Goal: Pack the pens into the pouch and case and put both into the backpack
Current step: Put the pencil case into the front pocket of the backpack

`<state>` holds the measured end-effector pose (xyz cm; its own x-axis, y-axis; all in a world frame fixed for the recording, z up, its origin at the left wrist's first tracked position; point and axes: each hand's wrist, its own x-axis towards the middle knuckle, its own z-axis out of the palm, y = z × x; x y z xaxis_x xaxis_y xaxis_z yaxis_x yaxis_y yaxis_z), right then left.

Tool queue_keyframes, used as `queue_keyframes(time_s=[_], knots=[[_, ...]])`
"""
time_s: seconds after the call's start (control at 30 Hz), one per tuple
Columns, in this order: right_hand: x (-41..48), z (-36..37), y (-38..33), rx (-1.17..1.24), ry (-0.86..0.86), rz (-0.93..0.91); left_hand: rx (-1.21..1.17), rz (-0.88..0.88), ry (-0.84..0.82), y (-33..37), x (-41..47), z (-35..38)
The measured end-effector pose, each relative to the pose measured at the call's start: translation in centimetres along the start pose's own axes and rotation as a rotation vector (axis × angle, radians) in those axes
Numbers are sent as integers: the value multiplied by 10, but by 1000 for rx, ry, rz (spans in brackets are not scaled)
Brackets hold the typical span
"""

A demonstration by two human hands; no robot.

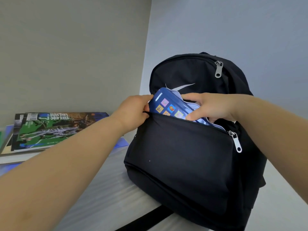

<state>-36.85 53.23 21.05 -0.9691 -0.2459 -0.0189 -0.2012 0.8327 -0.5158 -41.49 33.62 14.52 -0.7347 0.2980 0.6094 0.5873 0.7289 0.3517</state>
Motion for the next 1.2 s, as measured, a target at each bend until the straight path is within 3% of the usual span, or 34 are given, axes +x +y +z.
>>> queue_keyframes(time_s=[0.17, 0.33, 0.4, 0.63, 0.77, 0.9, 1.0, 1.2], knots=[[4, -2, -9, -155, -79, 103, 253, 7, -171, 3, 8, -14], [16, 19, -19, -465, -286, 115, 268, 149, -174, 10, 11, -17], [17, 25, -14, -433, -308, 96, 237, 184, -167, 7, 5, -12], [2, 30, 22, -1, 56, -57, -20, 100, -157, 4, -2, 3], [-13, 26, 19, -29, -3, 53, -124, -24, -75, 6, -4, 9], [-13, 31, 18, -143, -8, -49, -139, -86, -2, 10, -5, 22], [-9, 40, 24, -163, 93, -68, -97, -119, 28, 16, -7, 30], [-14, 47, 28, -213, 456, -74, 71, -83, 15, 17, -13, 26]])
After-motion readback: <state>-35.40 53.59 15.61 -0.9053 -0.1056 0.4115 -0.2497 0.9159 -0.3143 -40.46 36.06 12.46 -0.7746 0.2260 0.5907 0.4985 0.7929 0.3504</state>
